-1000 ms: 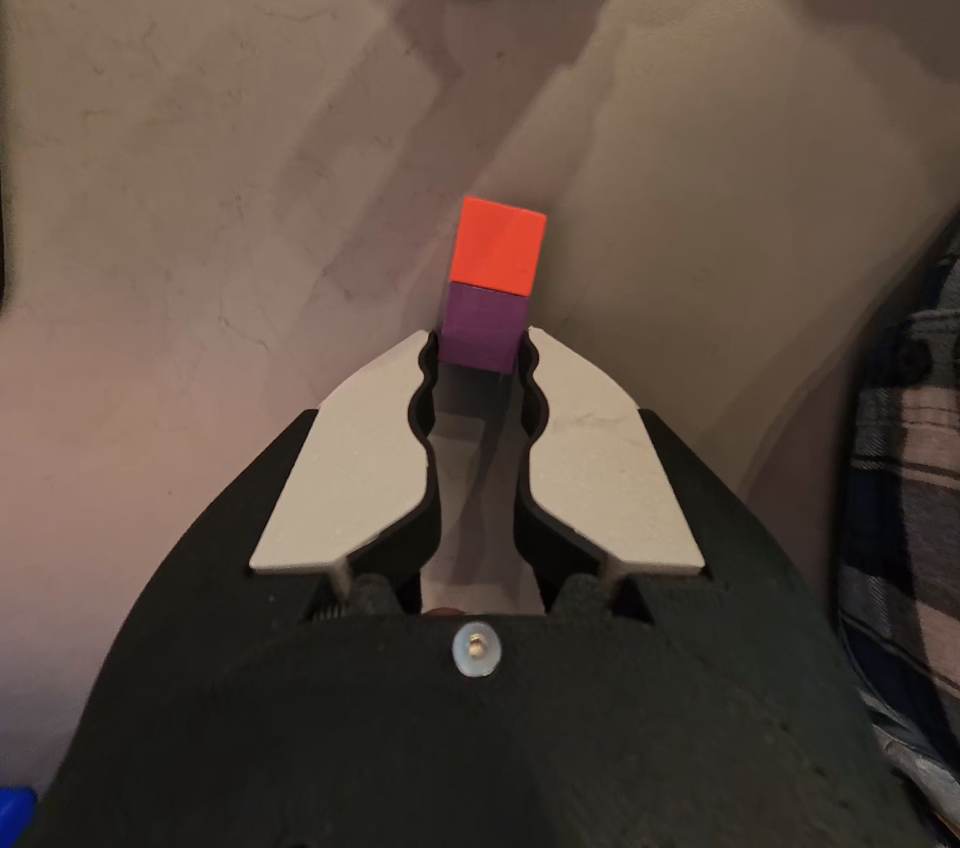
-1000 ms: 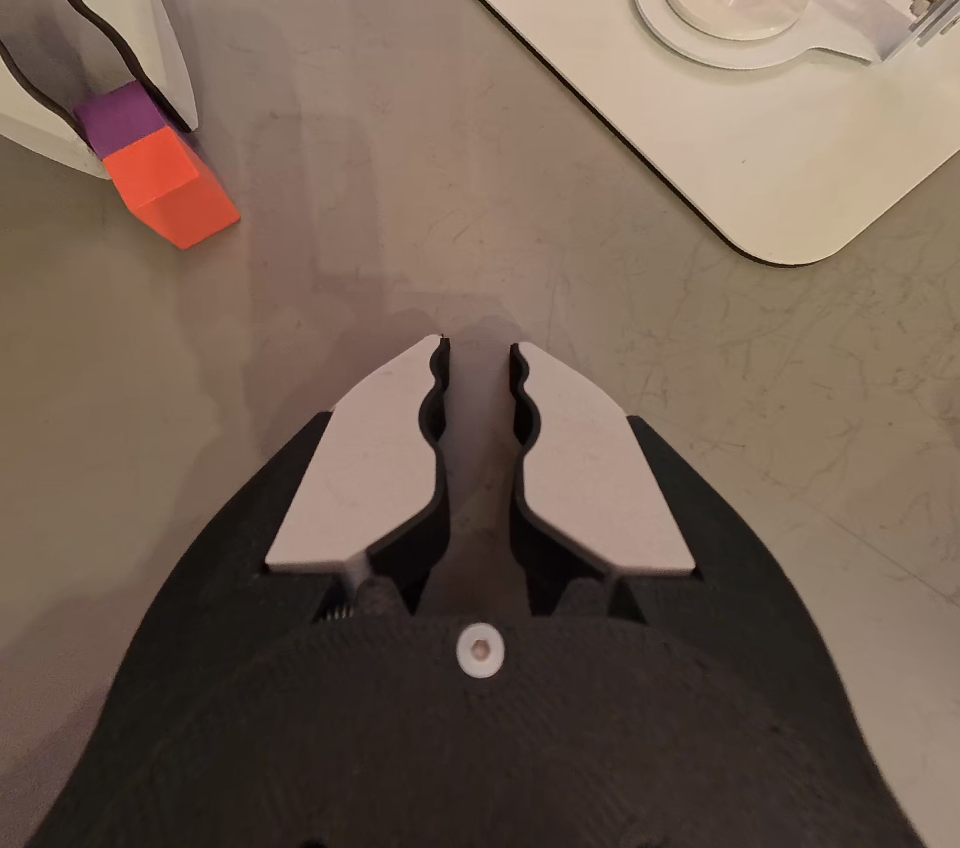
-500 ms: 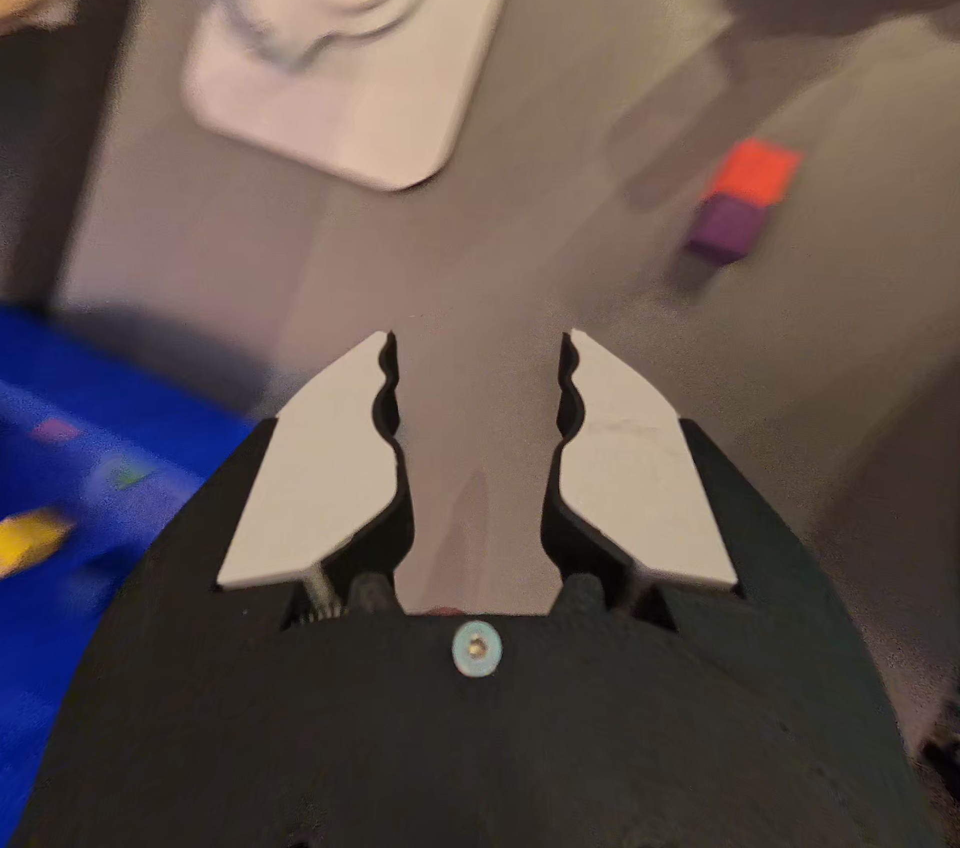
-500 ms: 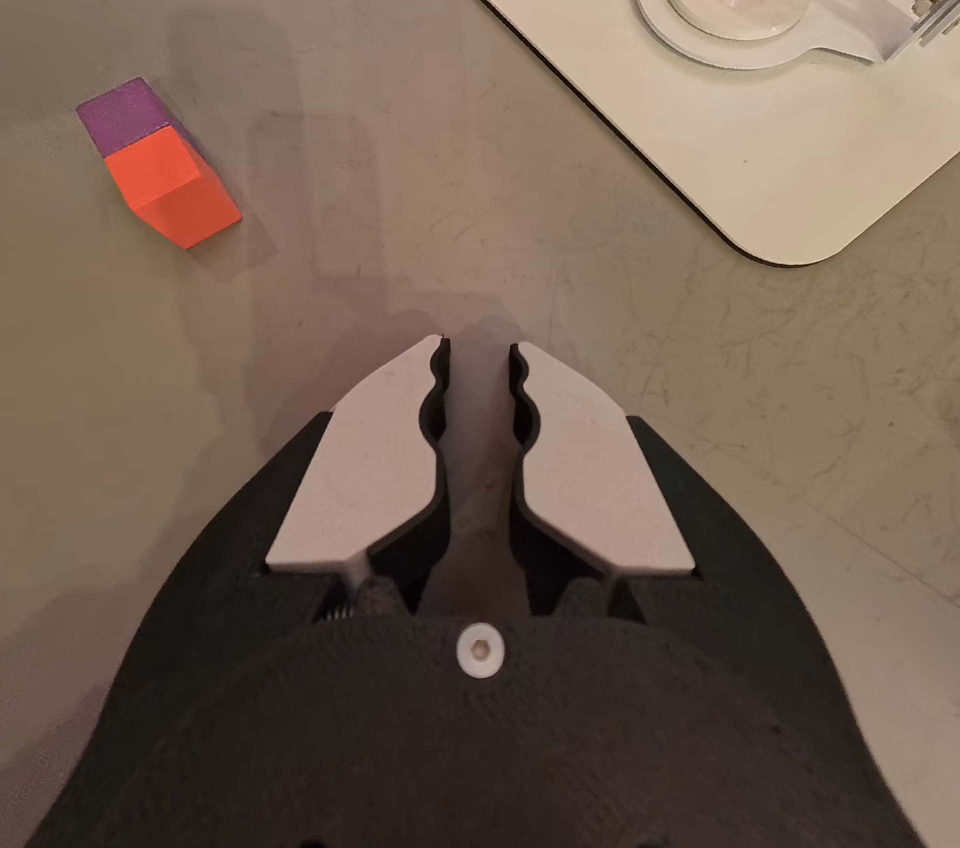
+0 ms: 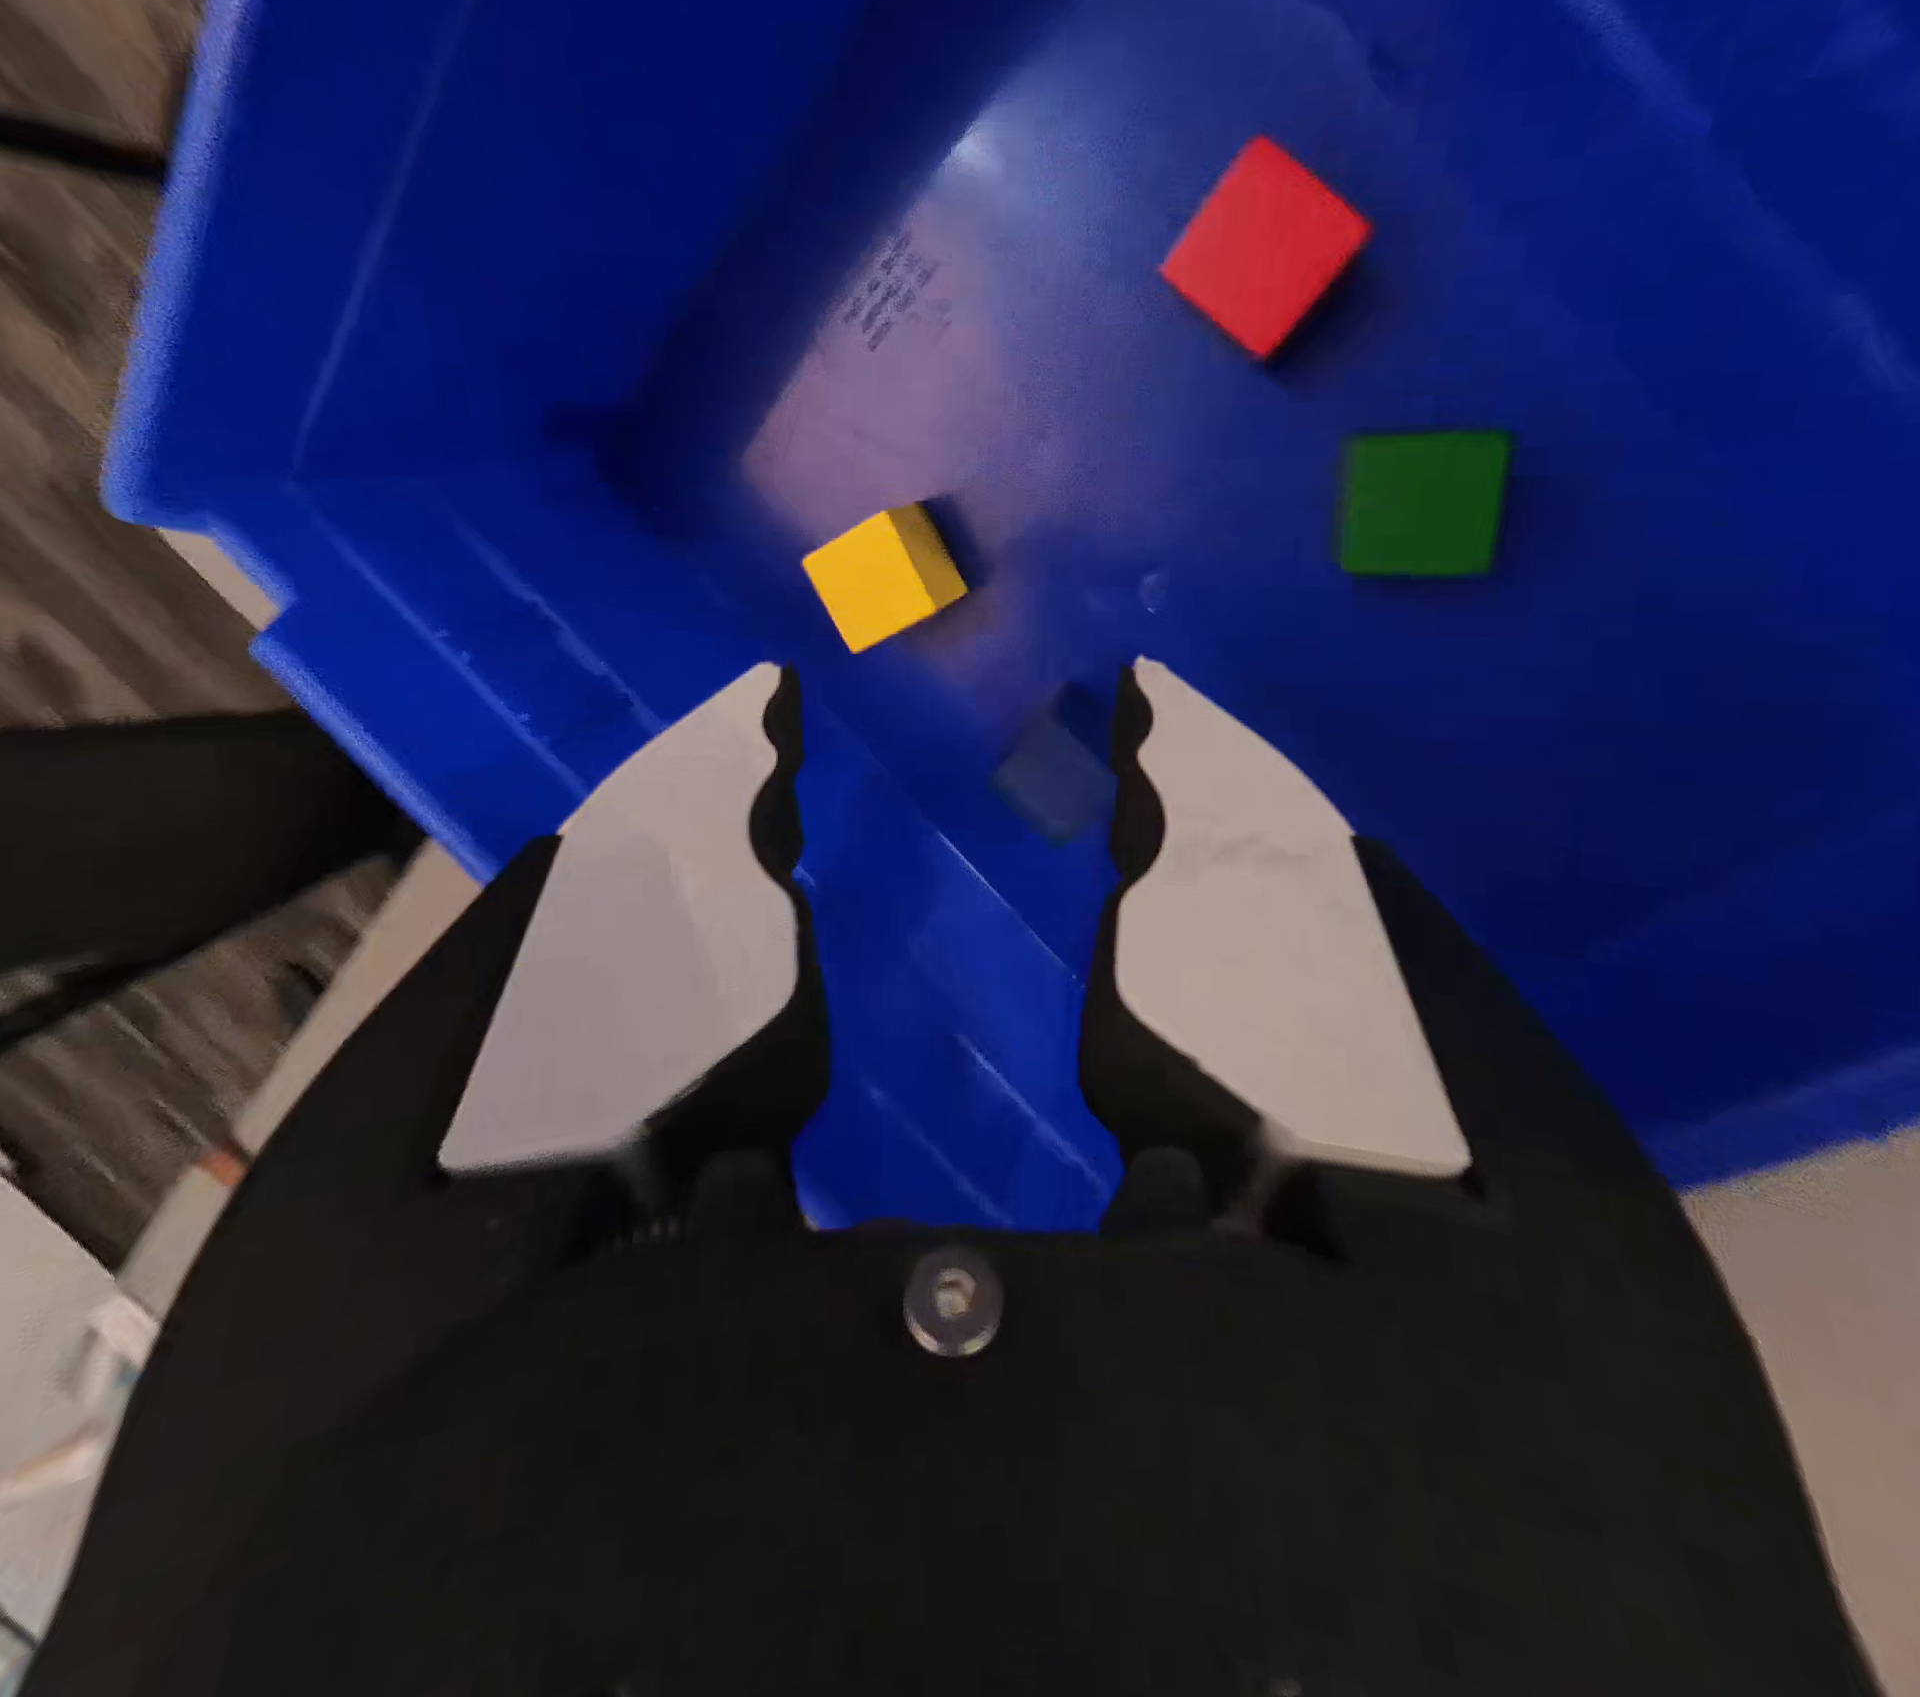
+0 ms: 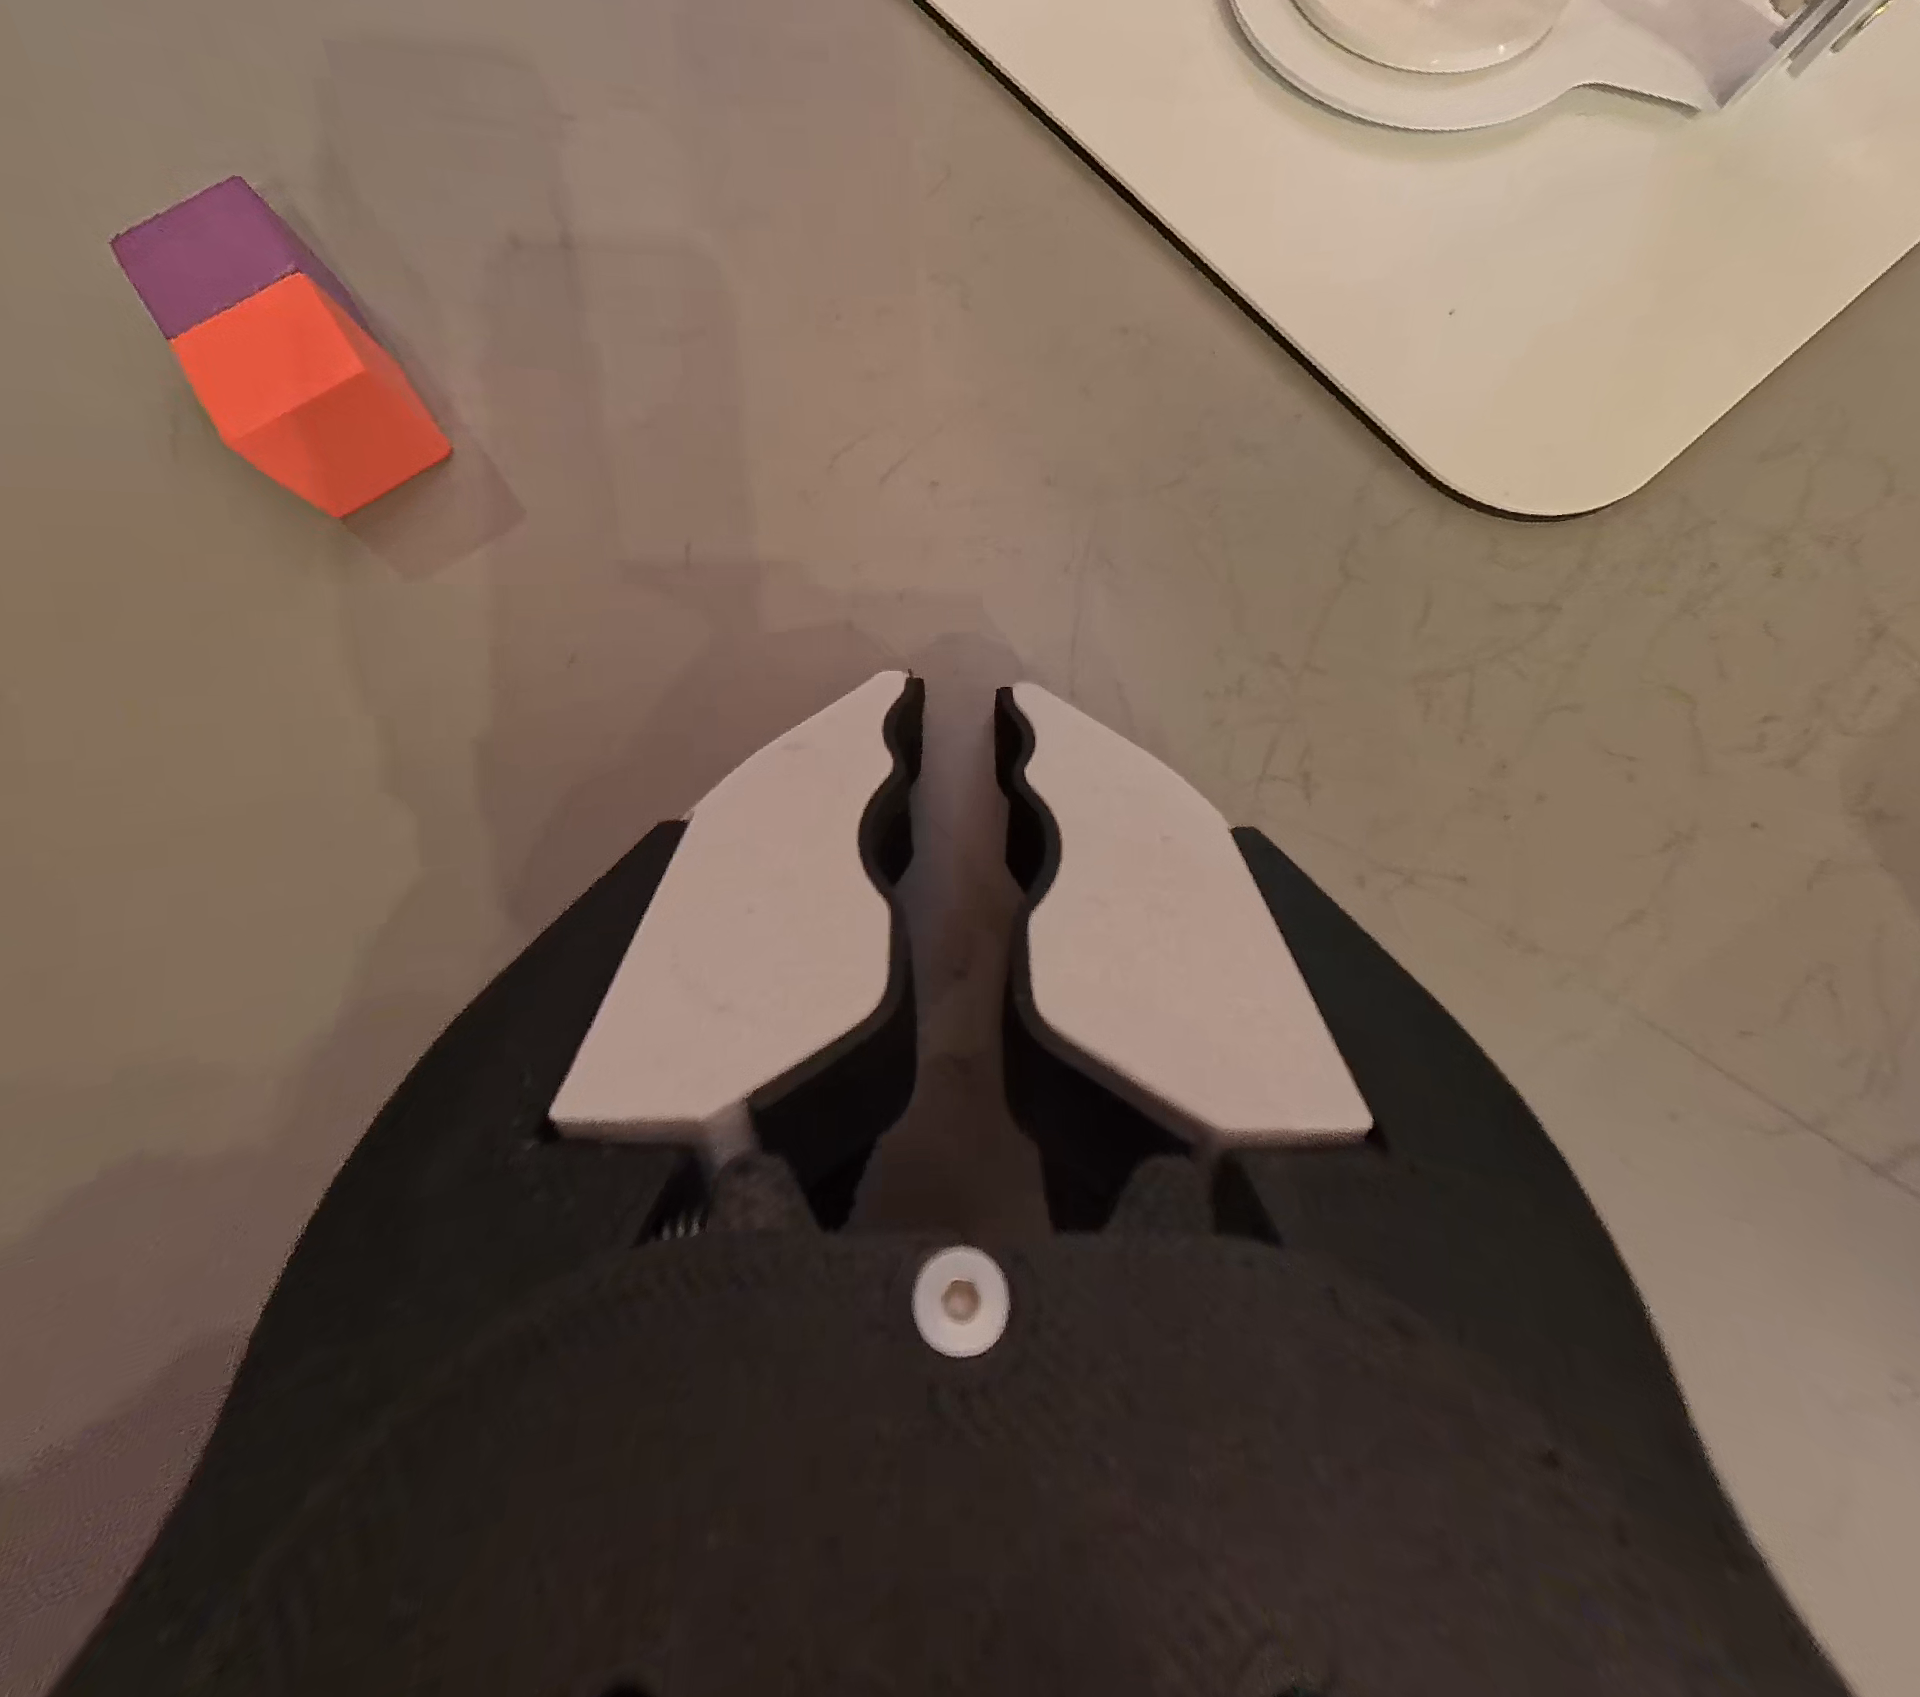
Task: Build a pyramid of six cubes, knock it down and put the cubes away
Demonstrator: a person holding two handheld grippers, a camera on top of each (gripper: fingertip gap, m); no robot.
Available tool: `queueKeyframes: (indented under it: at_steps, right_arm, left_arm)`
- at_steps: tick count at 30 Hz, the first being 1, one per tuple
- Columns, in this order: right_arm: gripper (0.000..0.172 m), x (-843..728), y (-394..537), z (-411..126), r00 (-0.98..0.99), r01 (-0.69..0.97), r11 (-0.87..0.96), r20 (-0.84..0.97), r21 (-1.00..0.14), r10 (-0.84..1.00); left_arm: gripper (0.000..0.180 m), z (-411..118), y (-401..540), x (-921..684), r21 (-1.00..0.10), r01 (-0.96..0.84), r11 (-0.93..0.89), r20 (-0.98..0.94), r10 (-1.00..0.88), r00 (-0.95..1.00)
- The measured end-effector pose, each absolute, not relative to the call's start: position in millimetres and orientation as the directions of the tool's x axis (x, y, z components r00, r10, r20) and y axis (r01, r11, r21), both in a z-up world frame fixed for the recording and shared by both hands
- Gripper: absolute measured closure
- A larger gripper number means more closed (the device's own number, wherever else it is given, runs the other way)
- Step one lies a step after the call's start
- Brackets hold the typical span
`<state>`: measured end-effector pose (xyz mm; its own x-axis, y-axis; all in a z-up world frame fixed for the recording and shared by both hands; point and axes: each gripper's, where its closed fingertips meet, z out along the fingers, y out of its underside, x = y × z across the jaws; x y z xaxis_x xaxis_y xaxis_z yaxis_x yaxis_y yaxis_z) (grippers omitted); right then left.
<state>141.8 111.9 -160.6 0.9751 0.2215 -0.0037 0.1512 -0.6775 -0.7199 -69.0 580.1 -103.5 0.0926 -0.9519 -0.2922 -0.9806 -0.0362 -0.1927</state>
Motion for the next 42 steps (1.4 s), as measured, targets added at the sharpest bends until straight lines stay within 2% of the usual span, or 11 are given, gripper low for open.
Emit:
queueKeyframes:
  at_steps: [9,17,23,26,30,33,37,39,42]
  right_arm:
    - [0.161,143,112,-160,0.978,0.143,-0.679,-0.004,-0.721,0.210]
    - [0.163,144,111,-160,0.979,0.138,-0.680,-0.005,-0.720,0.204]
    - [0.162,143,111,-160,0.978,0.141,-0.679,-0.004,-0.720,0.207]
    - [0.162,143,111,-160,0.978,0.142,-0.679,-0.004,-0.720,0.209]
    - [0.162,143,111,-160,0.978,0.144,-0.679,-0.004,-0.720,0.211]
    - [0.162,143,111,-160,0.977,0.144,-0.679,-0.003,-0.720,0.211]
    - [0.161,143,111,-160,0.977,0.146,-0.678,-0.003,-0.720,0.213]
    - [0.161,143,111,-160,0.977,0.146,-0.678,-0.003,-0.720,0.214]
    - [0.160,143,111,-160,0.976,0.149,-0.678,-0.002,-0.720,0.217]
  left_arm:
    - [0.124,-159,610,-74,-0.013,-0.987,-0.161,-0.270,-0.950,0.159]
    - [0.150,-163,611,-64,-0.012,-0.965,-0.260,-0.198,-0.946,0.258]
    - [0.151,-161,604,-64,-0.039,-0.973,-0.226,-0.194,-0.954,0.229]
    - [0.151,-141,589,-64,-0.109,-0.972,-0.207,-0.201,-0.953,0.225]
    - [0.152,-89,539,-60,-0.252,-0.961,-0.114,-0.204,-0.964,0.168]
    - [0.152,-51,473,-52,-0.377,-0.926,0.012,-0.167,-0.984,0.056]
    - [0.152,-38,378,-51,-0.402,-0.900,0.166,-0.155,-0.982,-0.112]
    - [0.152,-50,322,-48,-0.407,-0.887,0.218,-0.088,-0.976,-0.200]
    - [0.152,-85,257,-49,-0.337,-0.876,0.345,-0.066,-0.937,-0.344]
